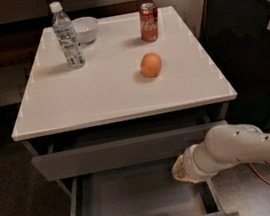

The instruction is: Place coke can into middle drawer

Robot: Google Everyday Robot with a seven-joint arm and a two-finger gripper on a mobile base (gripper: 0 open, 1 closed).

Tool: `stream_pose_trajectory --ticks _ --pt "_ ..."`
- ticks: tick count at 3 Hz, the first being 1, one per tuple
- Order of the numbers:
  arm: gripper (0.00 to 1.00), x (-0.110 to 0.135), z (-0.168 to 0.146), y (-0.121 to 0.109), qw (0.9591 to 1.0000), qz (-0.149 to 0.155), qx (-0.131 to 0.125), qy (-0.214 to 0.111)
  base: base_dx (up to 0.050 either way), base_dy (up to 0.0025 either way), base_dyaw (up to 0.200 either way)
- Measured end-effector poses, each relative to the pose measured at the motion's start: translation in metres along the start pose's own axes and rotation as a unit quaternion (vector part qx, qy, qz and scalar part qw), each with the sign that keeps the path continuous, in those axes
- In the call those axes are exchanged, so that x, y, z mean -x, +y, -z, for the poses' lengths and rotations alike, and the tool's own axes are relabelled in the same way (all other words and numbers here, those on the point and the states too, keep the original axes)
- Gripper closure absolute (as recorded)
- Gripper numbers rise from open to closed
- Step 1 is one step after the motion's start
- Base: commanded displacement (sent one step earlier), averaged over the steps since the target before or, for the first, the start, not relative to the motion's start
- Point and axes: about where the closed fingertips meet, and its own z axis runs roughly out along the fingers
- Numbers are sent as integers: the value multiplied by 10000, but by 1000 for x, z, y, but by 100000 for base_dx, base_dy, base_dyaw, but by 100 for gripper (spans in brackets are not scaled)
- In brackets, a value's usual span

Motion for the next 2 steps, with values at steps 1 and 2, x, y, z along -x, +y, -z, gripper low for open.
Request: stream_pose_trajectory --ticks 1,2 --pt "100 11 27 -21 9995 -268 87 -163 0 0 0" --pt "82 19 53 -40 9973 -499 315 -447 0 0 0"
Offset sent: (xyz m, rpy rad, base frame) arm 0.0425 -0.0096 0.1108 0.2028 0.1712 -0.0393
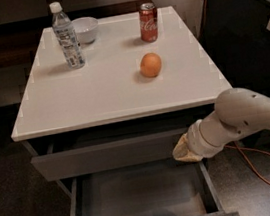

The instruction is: Place coke can into middle drawer

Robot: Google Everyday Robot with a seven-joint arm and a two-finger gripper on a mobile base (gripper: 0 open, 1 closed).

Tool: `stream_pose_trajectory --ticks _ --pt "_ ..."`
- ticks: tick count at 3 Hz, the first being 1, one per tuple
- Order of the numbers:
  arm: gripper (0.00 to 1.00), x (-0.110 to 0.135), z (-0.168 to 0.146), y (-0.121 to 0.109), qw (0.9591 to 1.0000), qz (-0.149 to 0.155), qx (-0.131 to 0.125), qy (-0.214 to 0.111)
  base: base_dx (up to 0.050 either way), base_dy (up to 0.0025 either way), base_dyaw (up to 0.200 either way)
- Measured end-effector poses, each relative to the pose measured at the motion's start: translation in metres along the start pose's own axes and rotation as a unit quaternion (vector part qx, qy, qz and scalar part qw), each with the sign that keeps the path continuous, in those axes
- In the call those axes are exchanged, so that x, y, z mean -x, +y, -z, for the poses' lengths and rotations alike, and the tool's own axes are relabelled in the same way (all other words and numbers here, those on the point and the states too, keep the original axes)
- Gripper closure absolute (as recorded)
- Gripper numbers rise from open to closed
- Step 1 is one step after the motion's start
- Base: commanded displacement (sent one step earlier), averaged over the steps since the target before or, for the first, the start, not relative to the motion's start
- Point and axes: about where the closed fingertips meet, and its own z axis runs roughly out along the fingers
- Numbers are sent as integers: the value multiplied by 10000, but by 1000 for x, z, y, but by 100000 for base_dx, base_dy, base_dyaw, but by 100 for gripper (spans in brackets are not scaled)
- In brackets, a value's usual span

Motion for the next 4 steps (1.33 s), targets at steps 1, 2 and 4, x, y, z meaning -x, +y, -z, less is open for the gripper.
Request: stream_pose_trajectory --ticks 1,2,4 --pt "59 16 25 -12 9992 -62 304 -236 0 0 0" --pt "36 42 47 -7 9976 39 555 -404 0 0 0" --pt "0 101 88 17 9961 547 620 -310 0 0 0"
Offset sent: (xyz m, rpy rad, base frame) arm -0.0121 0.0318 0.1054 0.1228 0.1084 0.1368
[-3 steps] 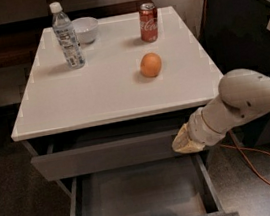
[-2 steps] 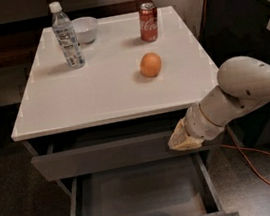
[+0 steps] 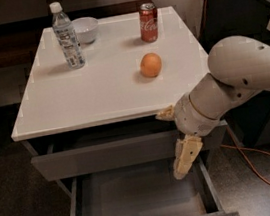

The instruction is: Place coke can into middle drawer

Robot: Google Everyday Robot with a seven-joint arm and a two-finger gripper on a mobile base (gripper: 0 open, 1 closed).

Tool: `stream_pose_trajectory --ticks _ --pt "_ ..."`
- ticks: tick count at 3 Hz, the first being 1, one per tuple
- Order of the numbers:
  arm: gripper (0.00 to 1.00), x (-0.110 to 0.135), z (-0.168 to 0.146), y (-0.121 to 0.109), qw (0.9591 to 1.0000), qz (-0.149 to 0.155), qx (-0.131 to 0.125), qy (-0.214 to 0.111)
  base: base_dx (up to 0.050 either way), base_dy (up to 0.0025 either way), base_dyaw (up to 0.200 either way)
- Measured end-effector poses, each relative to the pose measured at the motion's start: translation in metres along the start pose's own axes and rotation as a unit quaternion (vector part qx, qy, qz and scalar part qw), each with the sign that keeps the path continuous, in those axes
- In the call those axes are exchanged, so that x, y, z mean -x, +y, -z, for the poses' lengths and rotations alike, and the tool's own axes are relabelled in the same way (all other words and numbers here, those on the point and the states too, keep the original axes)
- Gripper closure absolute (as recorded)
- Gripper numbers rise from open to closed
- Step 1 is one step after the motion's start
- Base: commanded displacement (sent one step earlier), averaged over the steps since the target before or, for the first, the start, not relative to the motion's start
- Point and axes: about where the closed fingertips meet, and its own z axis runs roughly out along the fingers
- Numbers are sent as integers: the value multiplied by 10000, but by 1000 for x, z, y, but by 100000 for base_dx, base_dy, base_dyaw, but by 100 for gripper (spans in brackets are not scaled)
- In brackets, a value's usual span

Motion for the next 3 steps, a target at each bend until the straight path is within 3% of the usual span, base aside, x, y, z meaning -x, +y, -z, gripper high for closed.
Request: stream_pose_trajectory --ticks 2,3 --pt "0 12 14 1 9999 -8 -114 -117 0 0 0" --pt "0 31 37 0 9994 -24 -267 -219 0 0 0"
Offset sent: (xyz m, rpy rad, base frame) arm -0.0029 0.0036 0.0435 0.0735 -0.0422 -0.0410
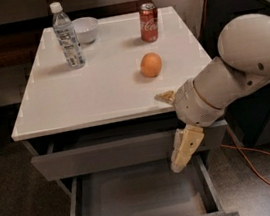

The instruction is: Place coke can into middle drawer

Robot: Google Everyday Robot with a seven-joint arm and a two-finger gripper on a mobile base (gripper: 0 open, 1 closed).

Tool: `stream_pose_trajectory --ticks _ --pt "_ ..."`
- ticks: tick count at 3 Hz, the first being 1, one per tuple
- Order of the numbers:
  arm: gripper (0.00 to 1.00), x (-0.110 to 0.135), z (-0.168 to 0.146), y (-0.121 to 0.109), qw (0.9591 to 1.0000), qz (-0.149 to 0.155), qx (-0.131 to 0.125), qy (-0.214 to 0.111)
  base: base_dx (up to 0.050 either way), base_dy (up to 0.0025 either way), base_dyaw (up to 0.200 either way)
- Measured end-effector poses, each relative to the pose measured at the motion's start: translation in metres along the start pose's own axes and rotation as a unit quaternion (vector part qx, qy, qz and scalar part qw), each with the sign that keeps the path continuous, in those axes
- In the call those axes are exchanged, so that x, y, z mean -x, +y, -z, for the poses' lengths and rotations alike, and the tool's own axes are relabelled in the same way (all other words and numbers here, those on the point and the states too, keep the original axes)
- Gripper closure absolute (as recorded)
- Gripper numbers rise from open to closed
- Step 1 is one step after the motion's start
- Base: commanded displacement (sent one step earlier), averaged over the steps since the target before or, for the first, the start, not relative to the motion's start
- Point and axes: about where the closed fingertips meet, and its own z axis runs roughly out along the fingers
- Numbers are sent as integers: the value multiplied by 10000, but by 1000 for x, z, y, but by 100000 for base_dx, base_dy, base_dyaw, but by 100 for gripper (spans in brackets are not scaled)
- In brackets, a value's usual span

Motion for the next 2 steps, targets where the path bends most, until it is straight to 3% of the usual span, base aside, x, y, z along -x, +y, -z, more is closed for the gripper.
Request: stream_pose_trajectory --ticks 2 --pt "0 13 51 -30 9989 -293 -293 -195 0 0 0"
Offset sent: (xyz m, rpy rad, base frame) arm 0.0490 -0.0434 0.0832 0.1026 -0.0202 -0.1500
